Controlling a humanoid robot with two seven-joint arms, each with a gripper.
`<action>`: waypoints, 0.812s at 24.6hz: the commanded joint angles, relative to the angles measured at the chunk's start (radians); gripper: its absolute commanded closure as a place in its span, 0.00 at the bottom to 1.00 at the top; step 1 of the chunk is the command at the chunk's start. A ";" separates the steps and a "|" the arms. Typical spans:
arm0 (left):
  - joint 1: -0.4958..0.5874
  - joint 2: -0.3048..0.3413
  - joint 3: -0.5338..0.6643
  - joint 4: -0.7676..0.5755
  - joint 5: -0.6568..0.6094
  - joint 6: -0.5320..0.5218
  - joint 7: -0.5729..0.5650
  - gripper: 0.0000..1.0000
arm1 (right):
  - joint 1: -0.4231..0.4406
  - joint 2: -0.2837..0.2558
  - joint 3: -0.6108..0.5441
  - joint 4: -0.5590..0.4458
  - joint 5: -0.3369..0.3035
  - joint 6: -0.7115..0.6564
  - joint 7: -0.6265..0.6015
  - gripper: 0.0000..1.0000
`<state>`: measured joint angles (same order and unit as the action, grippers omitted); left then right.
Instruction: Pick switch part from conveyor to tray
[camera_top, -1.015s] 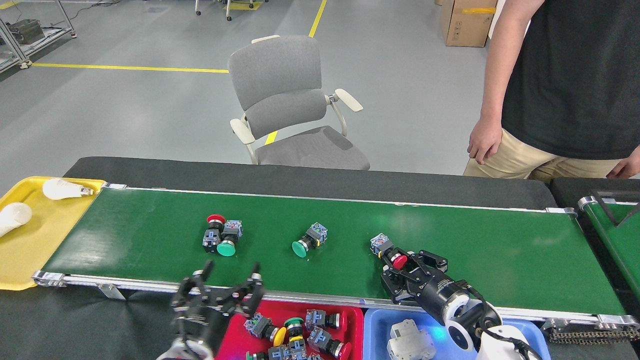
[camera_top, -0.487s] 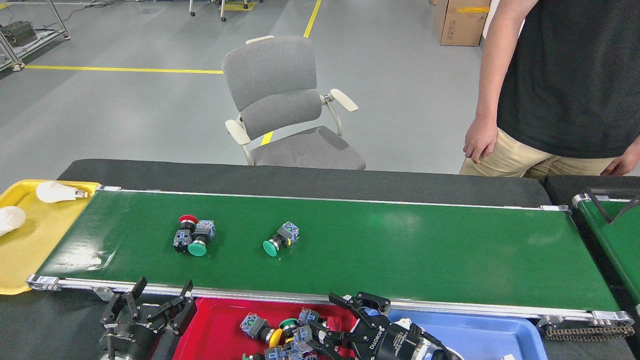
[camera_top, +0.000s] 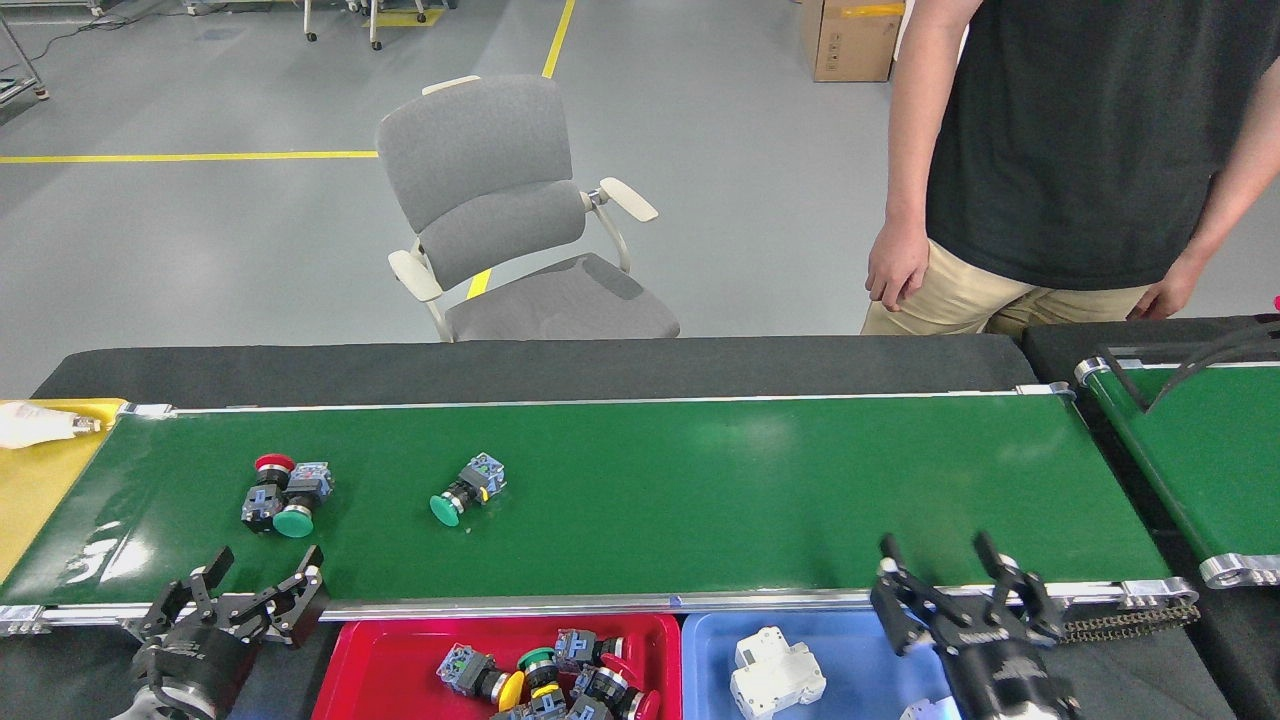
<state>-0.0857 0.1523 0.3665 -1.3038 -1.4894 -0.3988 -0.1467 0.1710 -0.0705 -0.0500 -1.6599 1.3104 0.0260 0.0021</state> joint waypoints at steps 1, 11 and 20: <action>-0.026 0.021 0.017 0.012 0.006 0.012 0.009 0.01 | 0.005 -0.012 -0.017 -0.018 -0.003 0.061 -0.024 0.01; -0.174 0.133 0.019 0.248 0.003 0.144 0.013 0.01 | -0.004 -0.018 -0.025 -0.015 -0.003 0.032 -0.024 0.01; -0.186 0.142 0.003 0.340 0.004 0.325 0.016 0.19 | -0.004 -0.020 -0.021 -0.006 -0.003 -0.061 -0.019 0.01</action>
<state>-0.2624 0.2841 0.3763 -0.9670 -1.4878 -0.1284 -0.1304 0.1776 -0.0813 -0.0685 -1.6558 1.3080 -0.0209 -0.0159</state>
